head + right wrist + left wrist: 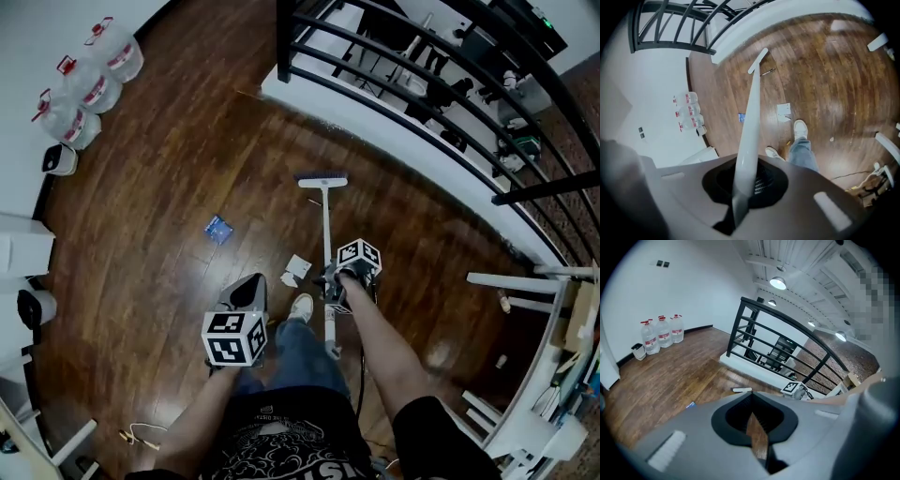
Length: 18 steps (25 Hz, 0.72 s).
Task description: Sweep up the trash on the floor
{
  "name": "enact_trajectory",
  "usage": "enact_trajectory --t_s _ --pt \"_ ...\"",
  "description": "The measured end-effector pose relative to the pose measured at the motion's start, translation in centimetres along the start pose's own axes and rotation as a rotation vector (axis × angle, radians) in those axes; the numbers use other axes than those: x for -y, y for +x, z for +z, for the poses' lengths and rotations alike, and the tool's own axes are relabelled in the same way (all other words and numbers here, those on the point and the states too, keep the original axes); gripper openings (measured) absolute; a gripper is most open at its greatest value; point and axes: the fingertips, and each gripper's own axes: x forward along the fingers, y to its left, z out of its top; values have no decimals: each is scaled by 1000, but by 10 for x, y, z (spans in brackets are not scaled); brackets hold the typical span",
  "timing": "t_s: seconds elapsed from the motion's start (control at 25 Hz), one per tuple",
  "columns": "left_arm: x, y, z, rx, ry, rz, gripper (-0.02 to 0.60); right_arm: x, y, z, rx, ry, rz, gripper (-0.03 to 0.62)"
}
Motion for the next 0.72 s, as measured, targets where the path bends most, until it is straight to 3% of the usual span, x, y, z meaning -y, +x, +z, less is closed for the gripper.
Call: enact_trajectory --t_s 0.28,0.72 --pt "-3 -3 -16 -7 -21 13 5 19 19 -24 -63 92 32 0" --pt "-27 -36 -39 -16 -5 -4 5 46 58 -109 -127 196 56 0"
